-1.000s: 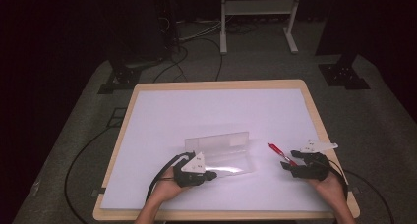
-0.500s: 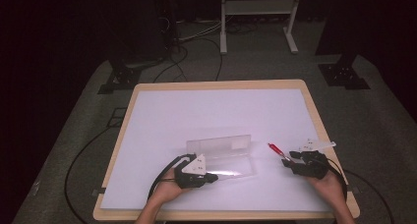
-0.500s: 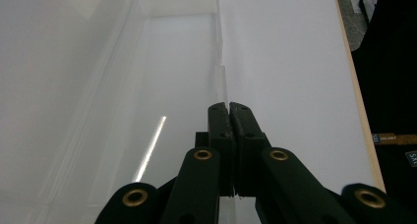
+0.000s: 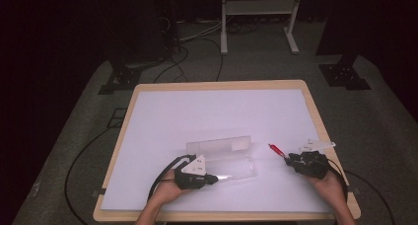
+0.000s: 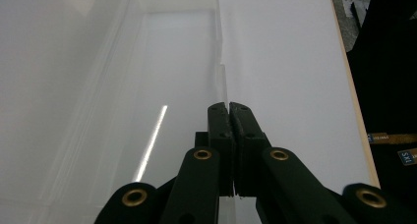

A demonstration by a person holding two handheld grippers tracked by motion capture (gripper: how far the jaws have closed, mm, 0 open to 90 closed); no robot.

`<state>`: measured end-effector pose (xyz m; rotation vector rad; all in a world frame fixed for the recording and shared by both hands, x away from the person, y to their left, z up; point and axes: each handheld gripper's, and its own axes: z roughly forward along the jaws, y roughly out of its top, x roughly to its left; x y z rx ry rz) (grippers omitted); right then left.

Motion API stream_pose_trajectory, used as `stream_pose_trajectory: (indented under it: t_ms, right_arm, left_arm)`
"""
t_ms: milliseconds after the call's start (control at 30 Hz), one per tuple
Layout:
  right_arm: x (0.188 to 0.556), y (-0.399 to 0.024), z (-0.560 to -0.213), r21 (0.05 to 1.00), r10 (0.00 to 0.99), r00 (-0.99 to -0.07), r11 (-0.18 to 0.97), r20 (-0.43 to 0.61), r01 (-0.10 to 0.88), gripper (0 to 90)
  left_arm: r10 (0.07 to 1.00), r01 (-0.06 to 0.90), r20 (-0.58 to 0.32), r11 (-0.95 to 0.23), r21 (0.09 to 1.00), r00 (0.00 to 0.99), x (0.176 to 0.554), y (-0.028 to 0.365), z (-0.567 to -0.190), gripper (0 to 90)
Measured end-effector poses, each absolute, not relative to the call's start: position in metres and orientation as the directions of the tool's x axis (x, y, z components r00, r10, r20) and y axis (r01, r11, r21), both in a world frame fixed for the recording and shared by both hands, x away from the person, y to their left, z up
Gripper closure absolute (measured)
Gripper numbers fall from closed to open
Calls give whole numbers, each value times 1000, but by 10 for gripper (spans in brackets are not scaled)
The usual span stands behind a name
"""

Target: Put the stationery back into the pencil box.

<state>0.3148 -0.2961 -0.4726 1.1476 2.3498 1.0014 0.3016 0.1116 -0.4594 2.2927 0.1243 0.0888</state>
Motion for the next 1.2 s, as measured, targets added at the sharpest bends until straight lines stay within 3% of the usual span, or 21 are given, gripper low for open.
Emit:
stream_pose_trajectory:
  t_ms: [333, 900, 1200]
  right_arm:
    - [314, -292, -472, 709, 783, -622, 446, -12, 547, 777]
    - [314, -291, -468, 722, 775, -631, 422, 26, 548, 786]
    - [312, -295, -463, 746, 773, -629, 369, 85, 555, 786]
  left_arm:
    - [117, 67, 14, -659, 749, 993, 301, 112, -459, 883]
    - [160, 96, 0, -597, 797, 987, 301, 124, -448, 680]
    - [201, 111, 6, -564, 819, 980, 302, 139, -439, 645]
